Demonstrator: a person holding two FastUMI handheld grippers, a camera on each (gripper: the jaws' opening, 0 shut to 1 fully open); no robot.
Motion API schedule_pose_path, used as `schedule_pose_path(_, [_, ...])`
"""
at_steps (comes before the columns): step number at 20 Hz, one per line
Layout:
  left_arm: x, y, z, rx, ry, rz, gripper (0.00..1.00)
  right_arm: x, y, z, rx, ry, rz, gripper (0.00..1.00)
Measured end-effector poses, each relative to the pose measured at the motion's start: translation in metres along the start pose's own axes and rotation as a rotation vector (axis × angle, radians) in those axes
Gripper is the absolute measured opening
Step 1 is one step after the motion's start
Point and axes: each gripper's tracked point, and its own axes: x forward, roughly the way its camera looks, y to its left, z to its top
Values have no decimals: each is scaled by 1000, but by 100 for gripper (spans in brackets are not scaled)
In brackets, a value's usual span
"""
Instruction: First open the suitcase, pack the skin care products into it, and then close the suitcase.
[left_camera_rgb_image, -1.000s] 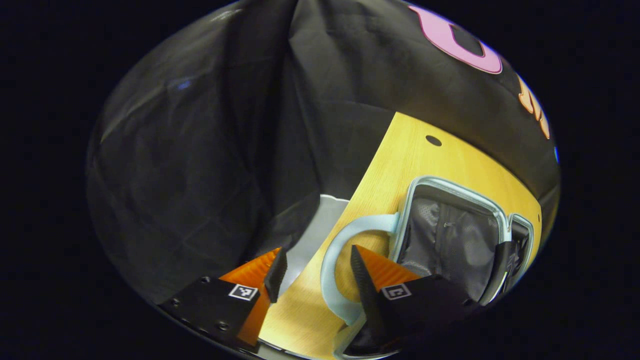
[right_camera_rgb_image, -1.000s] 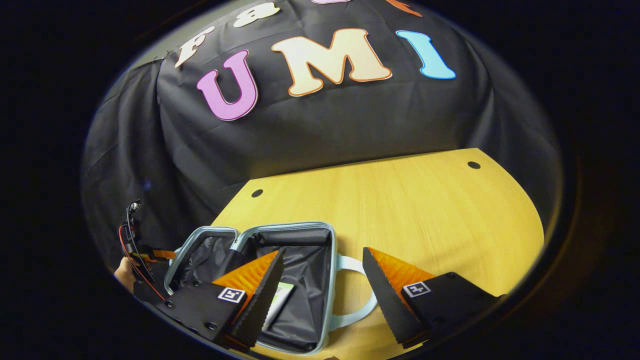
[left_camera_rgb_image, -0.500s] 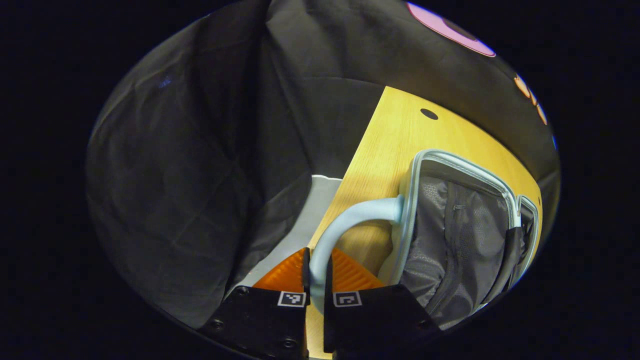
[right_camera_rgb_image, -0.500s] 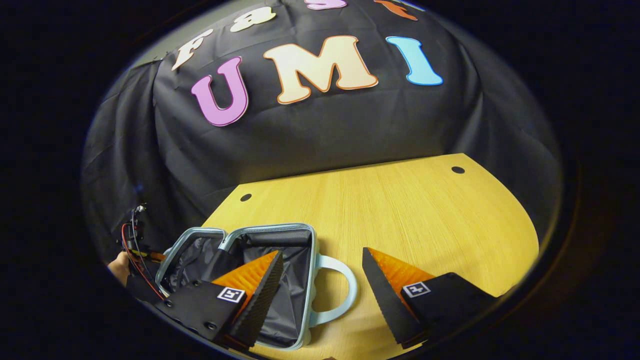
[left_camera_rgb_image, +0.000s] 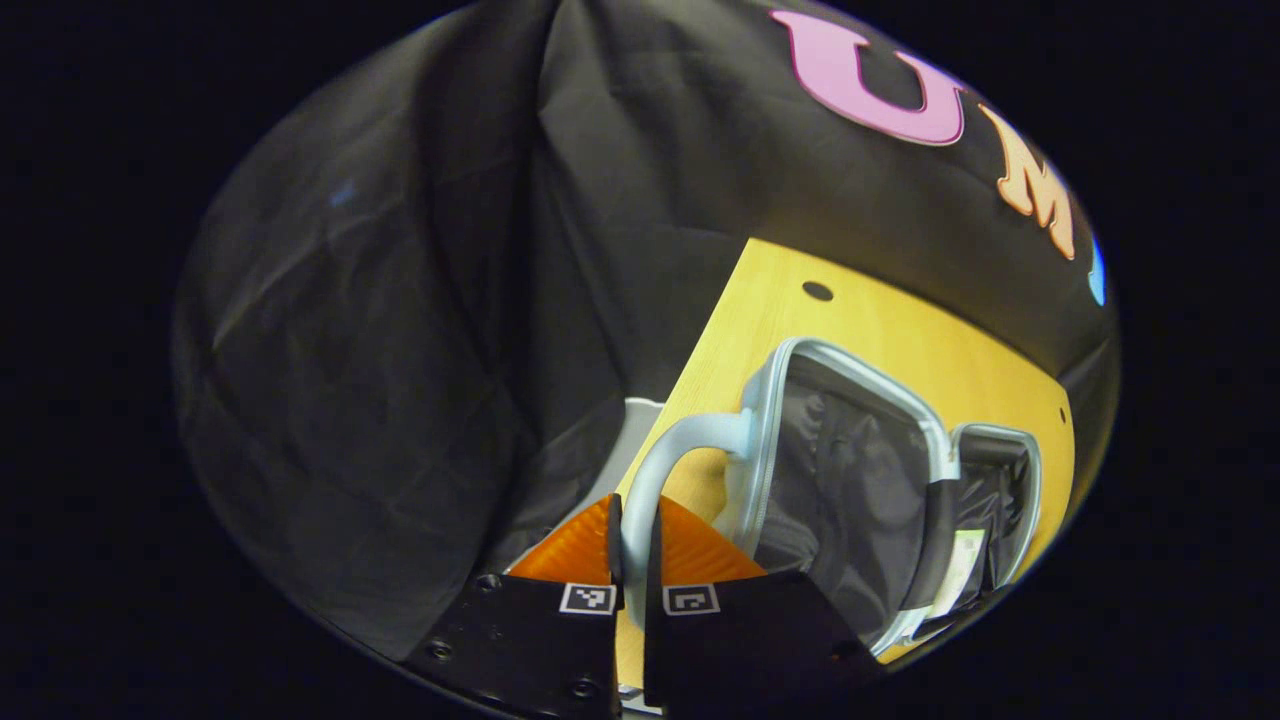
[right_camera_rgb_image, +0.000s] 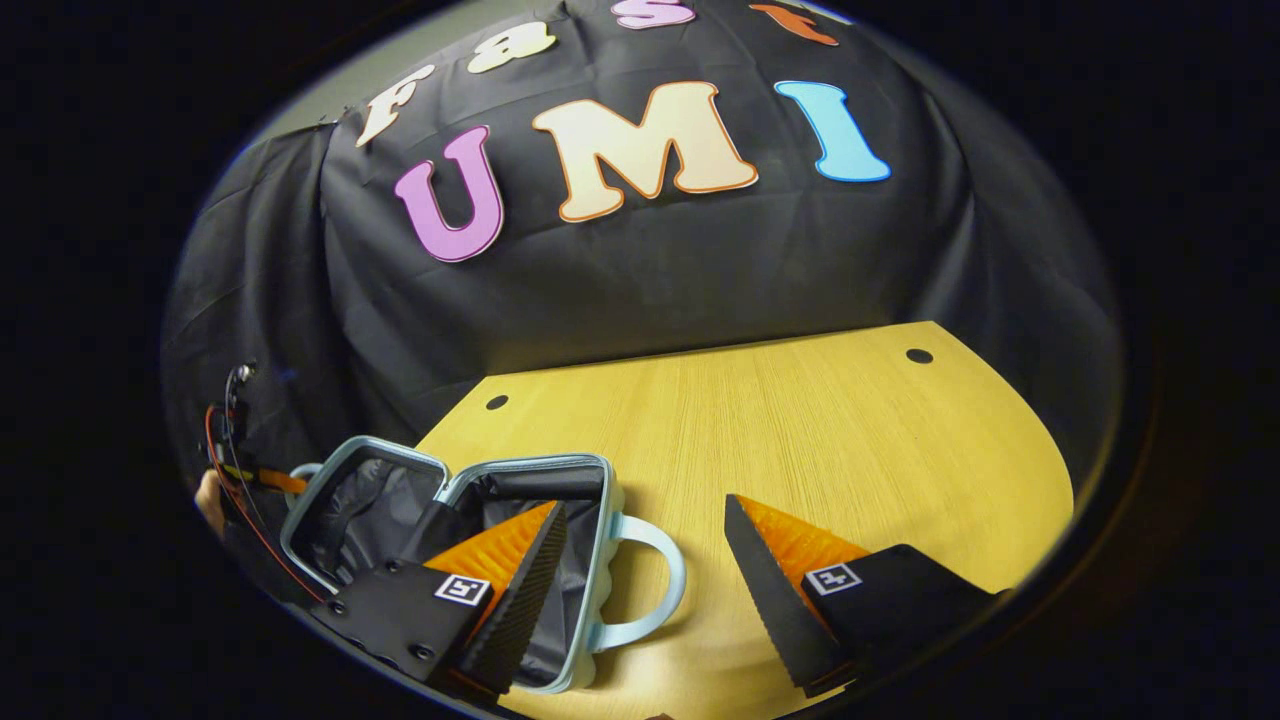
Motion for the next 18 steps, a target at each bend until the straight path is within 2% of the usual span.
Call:
schedule_pose_path(3, [-43, -19, 28, -8, -82, -13, 2, -10, -4, -6, -17, 10, 43, 98])
schedule_pose_path(8, [-110, -54, 75, 14, -208, -44, 0, -31, -31, 2, -51, -12, 74, 98])
schedule_pose_path(12, [-132, -97, 78, 12, -247, -79, 0, -41, -56, 14, -49, -19, 79, 98])
schedule_pose_path(18, [-172, -168, 91, 96, -303, -170, 0, -50, -80, 19, -27, -35, 81, 98])
